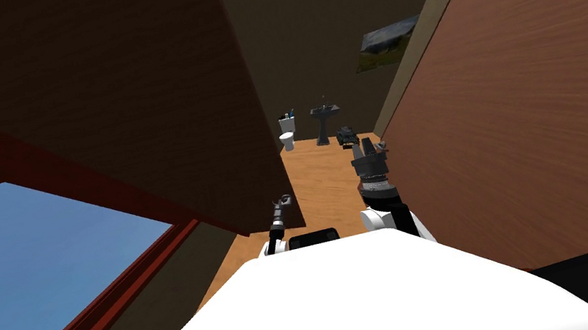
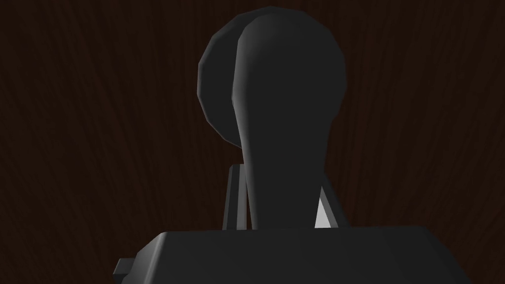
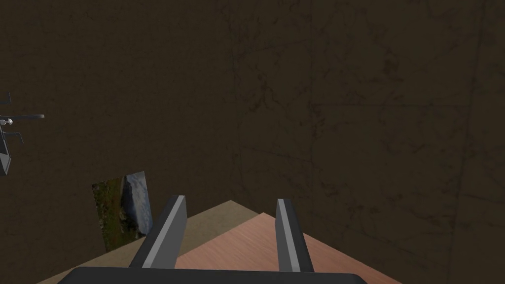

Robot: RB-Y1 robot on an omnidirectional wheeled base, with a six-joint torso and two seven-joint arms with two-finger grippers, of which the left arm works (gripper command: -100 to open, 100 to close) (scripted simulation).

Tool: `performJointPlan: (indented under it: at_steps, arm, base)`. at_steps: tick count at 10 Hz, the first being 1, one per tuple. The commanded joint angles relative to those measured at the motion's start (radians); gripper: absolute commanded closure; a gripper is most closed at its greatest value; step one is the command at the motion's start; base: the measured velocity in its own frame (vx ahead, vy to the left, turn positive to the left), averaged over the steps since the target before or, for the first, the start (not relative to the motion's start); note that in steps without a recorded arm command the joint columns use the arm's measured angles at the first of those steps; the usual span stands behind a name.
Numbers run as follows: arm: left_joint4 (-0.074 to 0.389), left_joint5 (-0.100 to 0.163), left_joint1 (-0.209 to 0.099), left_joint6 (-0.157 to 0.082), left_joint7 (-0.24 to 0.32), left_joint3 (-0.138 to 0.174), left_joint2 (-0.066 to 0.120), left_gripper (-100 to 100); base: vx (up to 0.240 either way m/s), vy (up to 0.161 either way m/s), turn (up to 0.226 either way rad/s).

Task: Push the door open

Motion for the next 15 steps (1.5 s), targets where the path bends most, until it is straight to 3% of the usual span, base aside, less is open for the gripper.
performJointPlan:
  at_steps: [1,6,10,14,15]
  arm:
    - [-0.004,0.013,-0.005,0.001,-0.006,0.035,0.010,100]
    - [0.014,0.035,-0.021,0.002,-0.025,0.094,0.001,100]
    - [0.033,0.057,-0.037,0.004,-0.043,0.151,-0.017,100]
    - [0.045,0.071,-0.047,0.004,-0.055,0.191,-0.035,100]
    - [0.046,0.071,-0.042,0.006,-0.053,0.191,-0.026,100]
  base:
    - [0.137,-0.117,0.076]
    - [0.141,-0.105,0.068]
    - [0.166,-0.128,0.085]
    - [0.175,-0.112,0.066]
    - [0.082,-0.036,0.043]
